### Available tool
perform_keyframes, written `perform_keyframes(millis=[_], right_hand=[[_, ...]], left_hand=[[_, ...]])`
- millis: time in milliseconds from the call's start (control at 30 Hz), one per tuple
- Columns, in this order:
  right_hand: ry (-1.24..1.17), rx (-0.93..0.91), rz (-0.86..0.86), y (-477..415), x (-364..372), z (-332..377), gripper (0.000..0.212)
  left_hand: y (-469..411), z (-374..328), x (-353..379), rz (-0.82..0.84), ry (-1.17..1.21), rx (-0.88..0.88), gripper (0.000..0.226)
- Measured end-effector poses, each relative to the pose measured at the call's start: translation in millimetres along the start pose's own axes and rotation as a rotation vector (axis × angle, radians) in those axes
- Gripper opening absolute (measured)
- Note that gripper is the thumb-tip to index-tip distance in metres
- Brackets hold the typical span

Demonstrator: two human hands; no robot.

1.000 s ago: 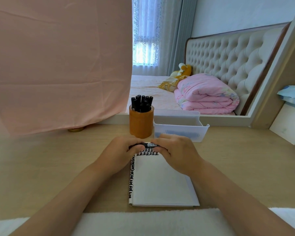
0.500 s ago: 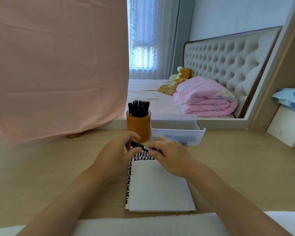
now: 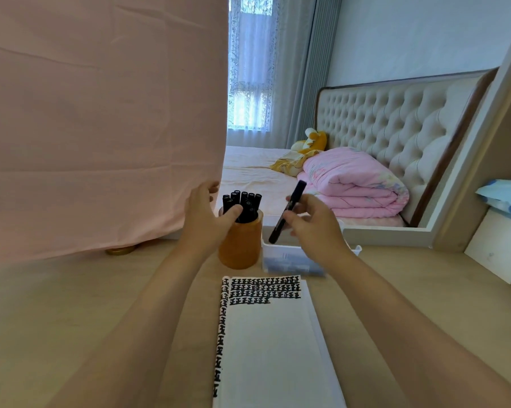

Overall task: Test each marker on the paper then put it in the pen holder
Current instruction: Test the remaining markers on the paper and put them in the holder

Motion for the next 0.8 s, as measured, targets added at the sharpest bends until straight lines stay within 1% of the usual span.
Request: perform_keyframes(millis=[67, 167, 267, 333, 400, 433, 533, 567, 600, 633, 667, 700, 800], right_hand=[[-0.048, -0.002, -0.039, -16.6, -2.4, 9.2, 0.019], [-0.091, -0.006, -0.060, -37.4, 1.7, 16.5, 0.019], [-0.061, 0.001, -0.033, -50.8, 17.4, 14.4, 0.018], [0.008, 0.000, -0.004, -56.8, 30.6, 11.4, 0.017], [0.124, -0.019, 0.017, -59.3, 43.5, 10.8, 0.021], [0.172, -0.032, 0.022, -59.5, 48.5, 10.4, 0.028], [0.202, -0.108, 0.027, -56.6, 56.7, 14.5, 0.060], [0.218, -0.159, 0.022, -55.1, 57.7, 18.5, 0.064], [0.254, -0.202, 0.014, -54.5, 58.9, 21.9, 0.061], [0.300, -0.221, 0.006, -55.5, 60.3, 23.4, 0.052], [0.348, -0.209, 0.016, -57.5, 62.5, 22.4, 0.042], [0.373, -0.182, 0.051, -59.5, 65.8, 19.4, 0.037], [0.330, -0.106, 0.257, -59.7, 79.7, 6.9, 0.043]], left_hand=[[-4.7, 13.4, 15.4, 0.072, 0.032, -0.067, 0.083], [-8.4, 27.9, 33.2, 0.170, 0.119, -0.107, 0.105], [-6.8, 39.1, 41.5, 0.232, 0.216, -0.126, 0.115], [-7.8, 45.5, 42.7, 0.250, 0.263, -0.146, 0.112], [-10.2, 47.0, 43.9, 0.274, 0.299, -0.130, 0.100], [-12.0, 47.2, 44.7, 0.284, 0.302, -0.113, 0.094], [-15.7, 46.7, 42.7, 0.253, 0.284, -0.078, 0.084], [-16.2, 46.2, 41.5, 0.232, 0.279, -0.074, 0.082], [-16.8, 45.6, 40.0, 0.211, 0.267, -0.071, 0.081], [-17.6, 45.7, 38.9, 0.193, 0.247, -0.069, 0.082], [-18.4, 45.3, 38.6, 0.182, 0.219, -0.065, 0.083], [-19.0, 43.7, 38.3, 0.174, 0.195, -0.059, 0.084], [-19.0, 31.6, 40.8, 0.168, 0.171, -0.012, 0.080]])
Point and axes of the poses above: each hand's wrist, its own y-axis away from the middle knuckle, its own x-axis out of the palm, z = x × y, the point moved 9 cm from there along -y, towards the middle knuckle, and after that the axes turned 12 degrees about x, right-handed, at the moved point
